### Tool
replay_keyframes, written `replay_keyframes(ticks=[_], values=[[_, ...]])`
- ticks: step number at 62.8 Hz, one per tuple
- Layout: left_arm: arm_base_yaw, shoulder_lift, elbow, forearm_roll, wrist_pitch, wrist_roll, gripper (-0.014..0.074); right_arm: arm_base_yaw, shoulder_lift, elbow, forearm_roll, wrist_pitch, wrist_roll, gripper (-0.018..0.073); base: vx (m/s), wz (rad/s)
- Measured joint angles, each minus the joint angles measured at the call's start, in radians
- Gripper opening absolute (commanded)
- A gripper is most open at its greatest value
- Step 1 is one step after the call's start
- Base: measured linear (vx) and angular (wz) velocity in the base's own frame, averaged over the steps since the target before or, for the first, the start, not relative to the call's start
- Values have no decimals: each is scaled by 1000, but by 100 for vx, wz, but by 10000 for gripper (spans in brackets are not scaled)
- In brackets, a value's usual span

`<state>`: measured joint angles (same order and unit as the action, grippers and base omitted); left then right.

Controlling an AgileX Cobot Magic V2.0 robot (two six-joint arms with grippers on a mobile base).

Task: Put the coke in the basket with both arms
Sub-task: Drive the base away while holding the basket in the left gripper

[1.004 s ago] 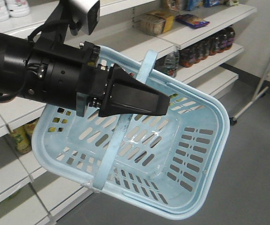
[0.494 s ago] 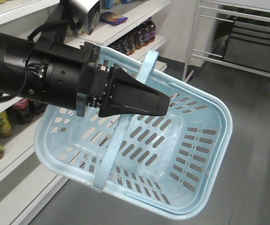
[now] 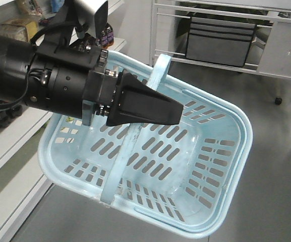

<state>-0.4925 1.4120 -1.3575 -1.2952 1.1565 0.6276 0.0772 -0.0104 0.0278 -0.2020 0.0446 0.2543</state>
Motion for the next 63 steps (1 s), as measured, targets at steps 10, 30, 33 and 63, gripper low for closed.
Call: replay_keyframes(ticks=[10, 30, 33, 63], values=[[0, 0, 0, 0, 0, 0, -6, 0, 0, 0, 0, 0, 0, -5, 2, -32], [0, 0, 0, 0, 0, 0, -6, 0, 0, 0, 0, 0, 0, -5, 6, -31], [0, 0, 0, 0, 0, 0, -6, 0, 0, 0, 0, 0, 0, -5, 10, -33], [0, 0, 0, 0, 0, 0, -6, 0, 0, 0, 0, 0, 0, -5, 15, -34]])
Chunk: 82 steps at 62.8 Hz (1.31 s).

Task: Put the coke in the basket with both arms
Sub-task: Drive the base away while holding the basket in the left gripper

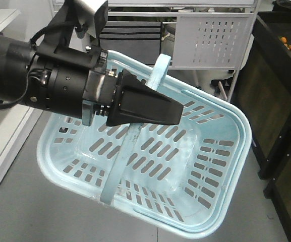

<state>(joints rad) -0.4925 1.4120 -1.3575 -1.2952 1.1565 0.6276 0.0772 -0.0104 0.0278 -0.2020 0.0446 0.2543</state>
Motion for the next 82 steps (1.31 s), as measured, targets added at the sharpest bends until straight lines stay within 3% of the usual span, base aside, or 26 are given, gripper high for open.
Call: replay_keyframes(ticks=[82], values=[[0, 0, 0, 0, 0, 0, -6, 0, 0, 0, 0, 0, 0, -5, 27, -7]])
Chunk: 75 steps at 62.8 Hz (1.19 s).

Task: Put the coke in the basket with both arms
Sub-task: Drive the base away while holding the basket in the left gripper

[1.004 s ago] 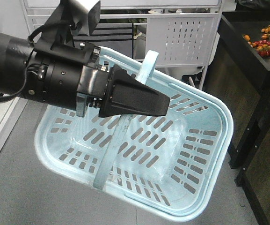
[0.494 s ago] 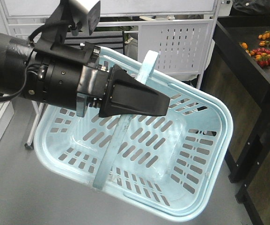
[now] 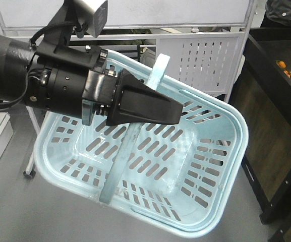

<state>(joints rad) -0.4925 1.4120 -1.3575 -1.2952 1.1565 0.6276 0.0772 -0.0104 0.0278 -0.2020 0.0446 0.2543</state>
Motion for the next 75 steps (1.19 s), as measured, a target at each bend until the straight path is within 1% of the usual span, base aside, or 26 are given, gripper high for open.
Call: replay_keyframes(ticks=[53, 75], values=[[0, 0, 0, 0, -1, 0, -6, 0, 0, 0, 0, 0, 0, -5, 32, 2], [0, 0, 0, 0, -2, 0, -6, 0, 0, 0, 0, 0, 0, -5, 27, 17]])
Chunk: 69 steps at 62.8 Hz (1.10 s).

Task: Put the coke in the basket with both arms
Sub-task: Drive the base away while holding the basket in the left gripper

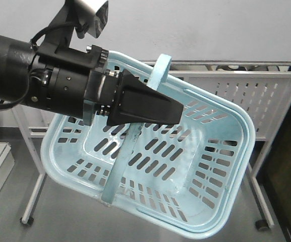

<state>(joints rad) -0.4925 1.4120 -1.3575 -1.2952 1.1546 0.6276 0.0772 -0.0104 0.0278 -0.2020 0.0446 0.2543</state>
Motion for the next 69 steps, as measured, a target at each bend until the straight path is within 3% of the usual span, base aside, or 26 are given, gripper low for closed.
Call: replay_keyframes(ticks=[69], values=[[0, 0, 0, 0, -5, 0, -6, 0, 0, 0, 0, 0, 0, -5, 17, 54]])
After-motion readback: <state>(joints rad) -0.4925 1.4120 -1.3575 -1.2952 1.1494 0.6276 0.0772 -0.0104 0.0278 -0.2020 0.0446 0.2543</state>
